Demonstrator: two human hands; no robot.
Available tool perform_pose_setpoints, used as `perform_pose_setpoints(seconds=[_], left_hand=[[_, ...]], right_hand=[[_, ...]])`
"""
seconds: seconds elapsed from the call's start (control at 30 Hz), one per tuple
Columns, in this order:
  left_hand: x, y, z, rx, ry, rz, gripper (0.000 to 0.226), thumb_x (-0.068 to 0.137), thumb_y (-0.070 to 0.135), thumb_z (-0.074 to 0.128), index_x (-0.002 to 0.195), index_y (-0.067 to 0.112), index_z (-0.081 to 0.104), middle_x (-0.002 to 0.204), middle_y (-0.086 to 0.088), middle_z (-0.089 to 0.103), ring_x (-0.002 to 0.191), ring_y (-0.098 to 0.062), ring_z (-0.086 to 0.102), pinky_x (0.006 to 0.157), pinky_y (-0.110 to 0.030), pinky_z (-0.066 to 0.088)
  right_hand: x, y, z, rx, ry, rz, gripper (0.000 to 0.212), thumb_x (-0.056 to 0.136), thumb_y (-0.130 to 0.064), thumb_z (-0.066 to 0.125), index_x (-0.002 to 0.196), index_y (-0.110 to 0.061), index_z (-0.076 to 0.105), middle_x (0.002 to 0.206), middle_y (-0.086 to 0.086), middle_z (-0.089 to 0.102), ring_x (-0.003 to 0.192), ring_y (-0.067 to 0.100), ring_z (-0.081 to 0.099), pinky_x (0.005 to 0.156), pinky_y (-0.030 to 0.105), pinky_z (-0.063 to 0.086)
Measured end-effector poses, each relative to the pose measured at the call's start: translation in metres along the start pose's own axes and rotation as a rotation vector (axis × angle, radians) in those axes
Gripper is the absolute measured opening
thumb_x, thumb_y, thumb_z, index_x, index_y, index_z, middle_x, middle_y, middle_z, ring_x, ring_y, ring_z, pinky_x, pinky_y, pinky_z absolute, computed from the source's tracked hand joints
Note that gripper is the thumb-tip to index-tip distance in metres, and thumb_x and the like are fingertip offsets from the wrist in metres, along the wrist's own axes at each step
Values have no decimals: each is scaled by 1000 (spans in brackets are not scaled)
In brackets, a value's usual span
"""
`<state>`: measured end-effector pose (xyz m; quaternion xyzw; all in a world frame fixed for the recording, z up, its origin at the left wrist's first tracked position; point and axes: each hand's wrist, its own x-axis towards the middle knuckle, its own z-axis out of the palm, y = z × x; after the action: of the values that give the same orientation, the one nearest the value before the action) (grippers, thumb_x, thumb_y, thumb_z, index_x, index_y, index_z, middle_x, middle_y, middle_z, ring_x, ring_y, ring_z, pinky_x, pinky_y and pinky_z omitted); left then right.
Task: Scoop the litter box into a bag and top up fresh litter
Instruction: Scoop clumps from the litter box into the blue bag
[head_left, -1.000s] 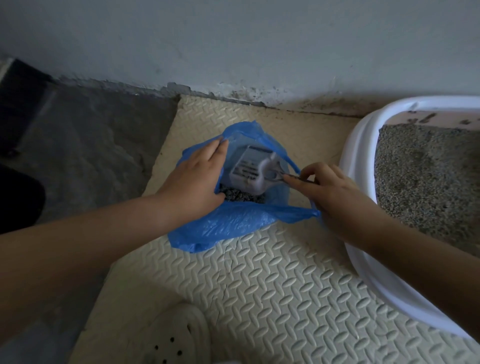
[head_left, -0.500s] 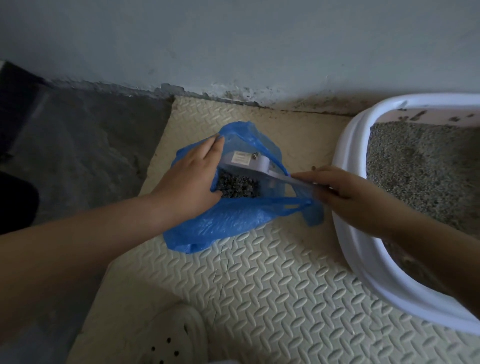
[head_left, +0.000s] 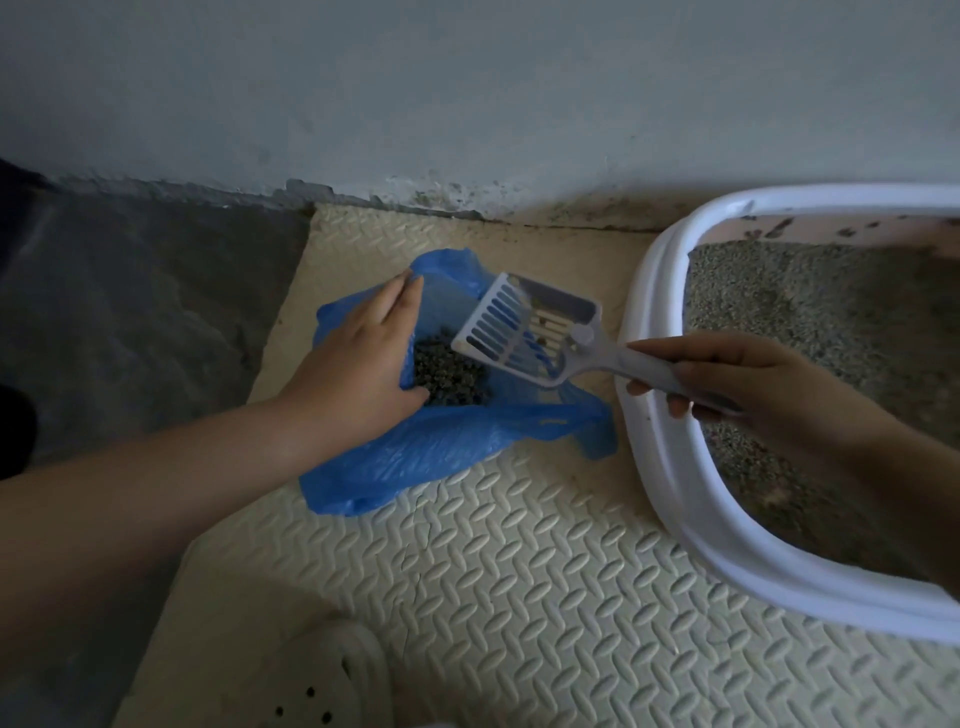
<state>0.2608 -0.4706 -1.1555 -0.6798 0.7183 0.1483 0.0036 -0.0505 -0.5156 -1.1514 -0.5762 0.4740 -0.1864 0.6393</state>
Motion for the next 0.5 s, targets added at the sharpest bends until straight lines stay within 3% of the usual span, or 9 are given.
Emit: perform_pose_setpoints(seconds=[0.13,0.3,0.37,0.43,0.5], left_hand=[[1,15,3,-19,5,37,96,87,36,65,152,18,-4,159,9,-10,145,-11,1,112,-26,15],[11,48,4,-73,9,124,86,91,35,57,152,19,-1,159,9,-9,145,-11,0,114,-25,12],[16,67,5,-86,-4,198,83,92,36,55,152,19,-1,159,9,-8,145,-10,2,114,-26,14],[21,89,9,-100,-20,281,81,94,38,51,152,21,-2,158,11,-9,144,-8,0,110,-20,8],[25,111,14,-94,-28,356,79,94,41,47,152,22,-3,158,12,-10,144,-6,-2,107,-16,2]], right_hand=[[-17,-2,-16,48,85,18,40,95,3,38,103,-23,69,92,6,74,80,24,55,79,38,41],[-45,5,-51,87,229,30,39,94,2,40,102,-21,70,86,4,73,63,10,55,60,15,48],[-56,15,-66,98,282,53,33,93,-2,45,104,-19,71,87,4,73,61,7,55,58,13,49],[-71,22,-79,122,314,77,23,86,-18,59,105,-20,71,86,3,73,60,6,55,56,13,48],[-87,27,-92,131,333,113,47,62,-48,78,103,-26,74,81,0,73,57,2,56,52,11,47]])
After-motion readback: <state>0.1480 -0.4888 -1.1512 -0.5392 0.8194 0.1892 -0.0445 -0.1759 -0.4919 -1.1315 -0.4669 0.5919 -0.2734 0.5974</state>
